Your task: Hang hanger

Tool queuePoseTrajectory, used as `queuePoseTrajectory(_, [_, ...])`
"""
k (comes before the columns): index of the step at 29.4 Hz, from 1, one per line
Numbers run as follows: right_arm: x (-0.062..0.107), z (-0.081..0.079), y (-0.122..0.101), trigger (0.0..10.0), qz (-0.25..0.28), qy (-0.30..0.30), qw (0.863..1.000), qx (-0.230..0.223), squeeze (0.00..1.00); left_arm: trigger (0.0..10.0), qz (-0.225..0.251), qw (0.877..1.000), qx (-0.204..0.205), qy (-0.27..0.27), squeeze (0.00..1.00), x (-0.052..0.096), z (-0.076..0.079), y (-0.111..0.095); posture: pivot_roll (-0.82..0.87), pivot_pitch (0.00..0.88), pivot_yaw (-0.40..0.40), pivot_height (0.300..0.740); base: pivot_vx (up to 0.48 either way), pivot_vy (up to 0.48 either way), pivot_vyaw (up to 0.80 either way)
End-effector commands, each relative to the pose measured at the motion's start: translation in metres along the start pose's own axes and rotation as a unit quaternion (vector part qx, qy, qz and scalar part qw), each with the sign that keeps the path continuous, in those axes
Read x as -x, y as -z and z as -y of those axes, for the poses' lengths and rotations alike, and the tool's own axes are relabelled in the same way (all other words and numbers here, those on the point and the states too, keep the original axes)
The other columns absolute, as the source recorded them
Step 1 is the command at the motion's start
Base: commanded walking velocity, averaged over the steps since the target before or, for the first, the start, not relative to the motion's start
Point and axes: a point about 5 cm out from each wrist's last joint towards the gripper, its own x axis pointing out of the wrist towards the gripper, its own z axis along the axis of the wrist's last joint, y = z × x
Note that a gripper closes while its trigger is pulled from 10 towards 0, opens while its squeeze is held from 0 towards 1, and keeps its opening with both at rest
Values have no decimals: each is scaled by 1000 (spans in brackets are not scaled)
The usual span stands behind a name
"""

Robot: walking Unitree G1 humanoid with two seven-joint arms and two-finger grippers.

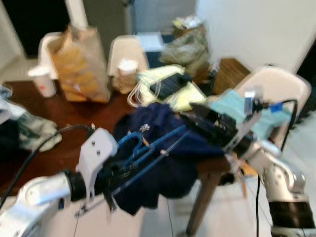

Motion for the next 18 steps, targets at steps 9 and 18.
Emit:
queuePoseTrajectory(9, [7,-38,6,10000,-89,-163,982,5,0,10000,-62,998,4,32,0,8,2,24,-5,45,8,740,-239,0,0])
queuePoseTrajectory(18, [2,-56,17,10000,-219,-229,945,81,0,10000,-125,987,9,101,0,11,10,54,-12,48,7,740,0,0,0])
